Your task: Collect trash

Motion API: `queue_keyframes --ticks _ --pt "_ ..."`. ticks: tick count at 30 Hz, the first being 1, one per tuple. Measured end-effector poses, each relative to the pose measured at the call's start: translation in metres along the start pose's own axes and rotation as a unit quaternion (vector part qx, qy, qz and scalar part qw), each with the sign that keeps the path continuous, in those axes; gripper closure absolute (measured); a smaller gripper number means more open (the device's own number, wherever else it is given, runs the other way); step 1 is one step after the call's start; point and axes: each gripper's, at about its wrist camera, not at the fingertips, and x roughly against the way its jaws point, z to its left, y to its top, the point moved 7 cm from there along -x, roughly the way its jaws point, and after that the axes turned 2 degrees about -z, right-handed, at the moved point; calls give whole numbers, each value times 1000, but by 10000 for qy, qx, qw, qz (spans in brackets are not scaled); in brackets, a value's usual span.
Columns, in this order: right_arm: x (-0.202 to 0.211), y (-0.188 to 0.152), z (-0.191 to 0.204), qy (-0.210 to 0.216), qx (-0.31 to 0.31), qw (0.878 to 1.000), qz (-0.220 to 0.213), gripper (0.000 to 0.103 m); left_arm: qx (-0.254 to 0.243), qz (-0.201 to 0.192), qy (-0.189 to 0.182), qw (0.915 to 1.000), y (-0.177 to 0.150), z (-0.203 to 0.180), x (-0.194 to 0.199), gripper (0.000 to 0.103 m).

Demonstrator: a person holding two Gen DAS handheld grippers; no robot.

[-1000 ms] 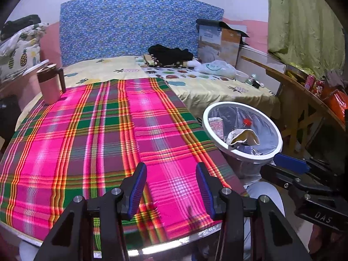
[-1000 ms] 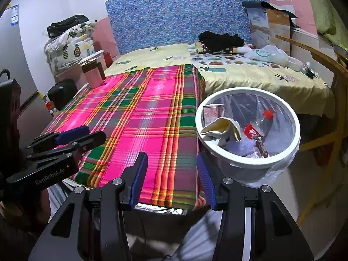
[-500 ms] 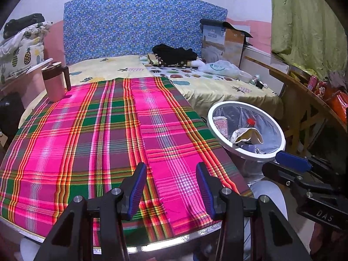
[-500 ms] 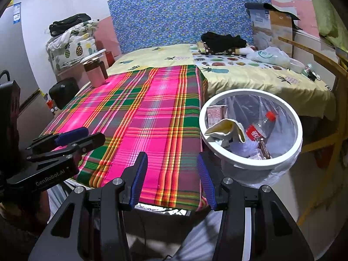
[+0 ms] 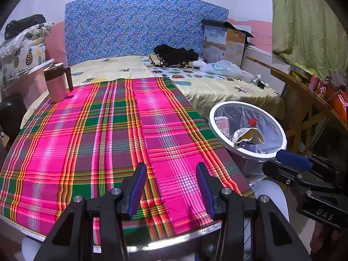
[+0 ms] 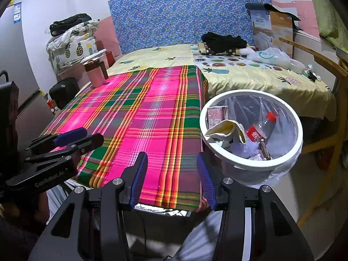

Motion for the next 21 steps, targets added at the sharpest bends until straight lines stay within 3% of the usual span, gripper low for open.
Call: queue_keyframes --ticks 21 --pt "-1 3 8 14 52 10000 10 55 29 5 42 10000 -2 5 1 56"
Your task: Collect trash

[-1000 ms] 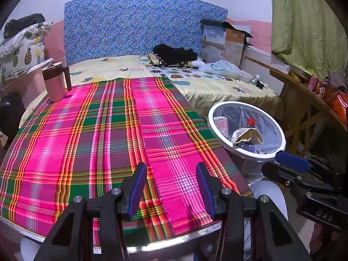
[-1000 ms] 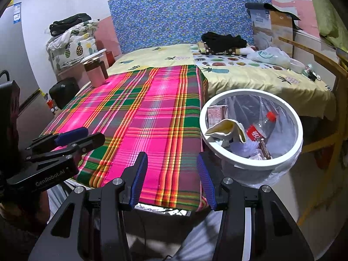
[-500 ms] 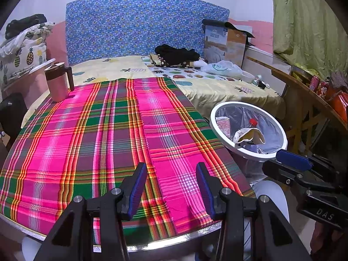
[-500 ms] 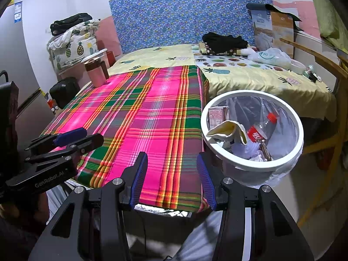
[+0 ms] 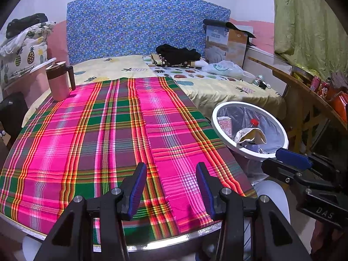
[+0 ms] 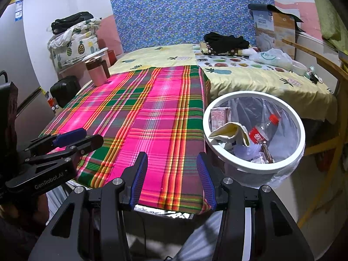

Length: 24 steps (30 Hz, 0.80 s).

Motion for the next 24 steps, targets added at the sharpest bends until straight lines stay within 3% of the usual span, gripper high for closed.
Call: queue_keyframes --ticks 24 --pt "-3 0 7 8 33 10000 29 55 23 22 6 10000 -2 3 0 56"
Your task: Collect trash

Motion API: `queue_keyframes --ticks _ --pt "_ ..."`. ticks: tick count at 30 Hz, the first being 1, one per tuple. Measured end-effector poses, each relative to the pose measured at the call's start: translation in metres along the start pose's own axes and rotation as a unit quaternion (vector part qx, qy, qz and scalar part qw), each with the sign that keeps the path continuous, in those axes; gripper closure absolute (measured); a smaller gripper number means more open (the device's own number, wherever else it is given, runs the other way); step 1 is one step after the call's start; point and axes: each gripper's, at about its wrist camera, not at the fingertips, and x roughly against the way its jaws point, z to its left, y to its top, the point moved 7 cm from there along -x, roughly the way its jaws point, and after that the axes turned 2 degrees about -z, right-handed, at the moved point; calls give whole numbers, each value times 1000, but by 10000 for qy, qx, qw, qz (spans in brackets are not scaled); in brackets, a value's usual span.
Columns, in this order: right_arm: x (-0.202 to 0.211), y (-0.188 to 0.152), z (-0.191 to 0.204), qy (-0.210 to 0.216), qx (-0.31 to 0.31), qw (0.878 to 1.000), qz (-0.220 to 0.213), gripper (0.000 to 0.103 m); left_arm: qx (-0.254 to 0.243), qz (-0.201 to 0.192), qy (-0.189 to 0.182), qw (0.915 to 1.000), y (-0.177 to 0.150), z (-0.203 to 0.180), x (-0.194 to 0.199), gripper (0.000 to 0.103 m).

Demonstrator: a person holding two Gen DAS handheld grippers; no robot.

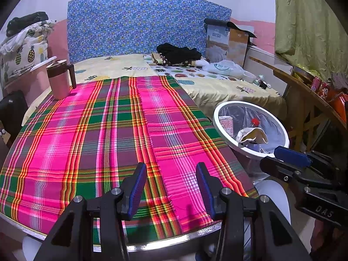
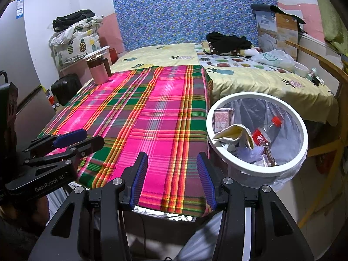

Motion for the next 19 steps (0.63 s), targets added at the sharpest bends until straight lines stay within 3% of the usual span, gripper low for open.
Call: queue_keyframes --ticks 19 --pt "-2 -1 4 -4 9 10000 15 55 16 -1 143 9999 -1 5 -3 56"
